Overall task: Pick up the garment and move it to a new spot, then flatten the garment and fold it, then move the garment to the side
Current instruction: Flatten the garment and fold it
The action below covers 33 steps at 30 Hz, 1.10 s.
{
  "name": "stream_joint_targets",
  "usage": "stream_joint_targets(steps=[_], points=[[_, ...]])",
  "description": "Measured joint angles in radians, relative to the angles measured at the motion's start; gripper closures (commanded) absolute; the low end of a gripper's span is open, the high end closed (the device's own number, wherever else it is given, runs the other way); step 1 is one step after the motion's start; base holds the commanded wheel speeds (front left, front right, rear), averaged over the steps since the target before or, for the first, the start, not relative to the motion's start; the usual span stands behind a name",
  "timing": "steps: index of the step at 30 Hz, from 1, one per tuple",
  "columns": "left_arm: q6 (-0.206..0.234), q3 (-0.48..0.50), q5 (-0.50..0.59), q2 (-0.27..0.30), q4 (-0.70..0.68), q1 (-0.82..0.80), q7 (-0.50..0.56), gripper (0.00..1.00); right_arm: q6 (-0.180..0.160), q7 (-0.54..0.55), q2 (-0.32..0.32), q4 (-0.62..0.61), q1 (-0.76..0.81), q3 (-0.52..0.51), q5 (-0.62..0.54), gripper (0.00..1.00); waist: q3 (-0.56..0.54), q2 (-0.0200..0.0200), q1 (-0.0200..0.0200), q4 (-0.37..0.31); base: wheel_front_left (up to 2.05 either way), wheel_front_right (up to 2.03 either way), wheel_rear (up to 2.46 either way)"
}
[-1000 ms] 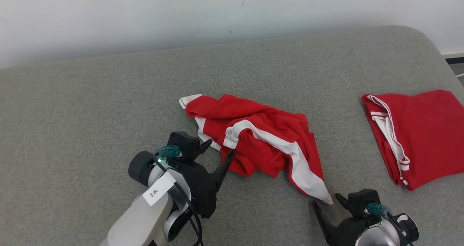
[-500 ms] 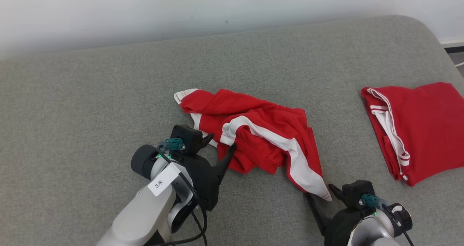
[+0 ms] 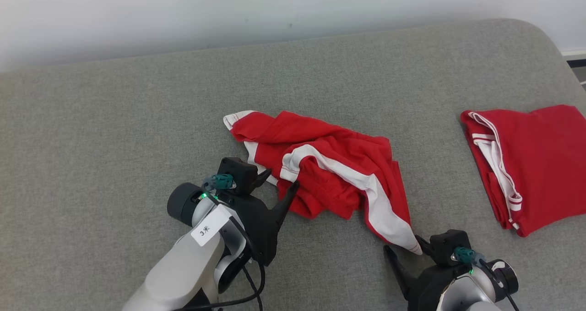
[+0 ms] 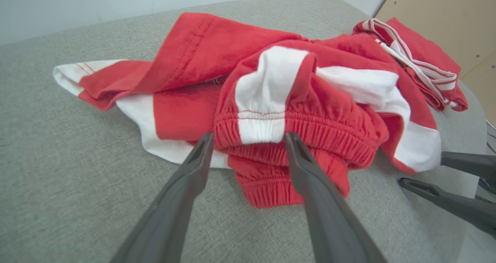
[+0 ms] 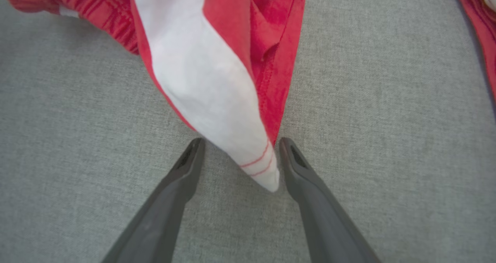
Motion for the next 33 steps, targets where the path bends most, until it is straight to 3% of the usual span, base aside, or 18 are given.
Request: stream_joint_targets(steps=[33], points=[[0.0,-0.096,-0.061,-0.007,0.027,-0.028,-0.07,0.0,-0.003,-0.035,-0.029,-0.009,0.011,-0.01,-0.001,0.0,-0.03,0.0,-0.0001,0.0,0.0,0.0,0.0]])
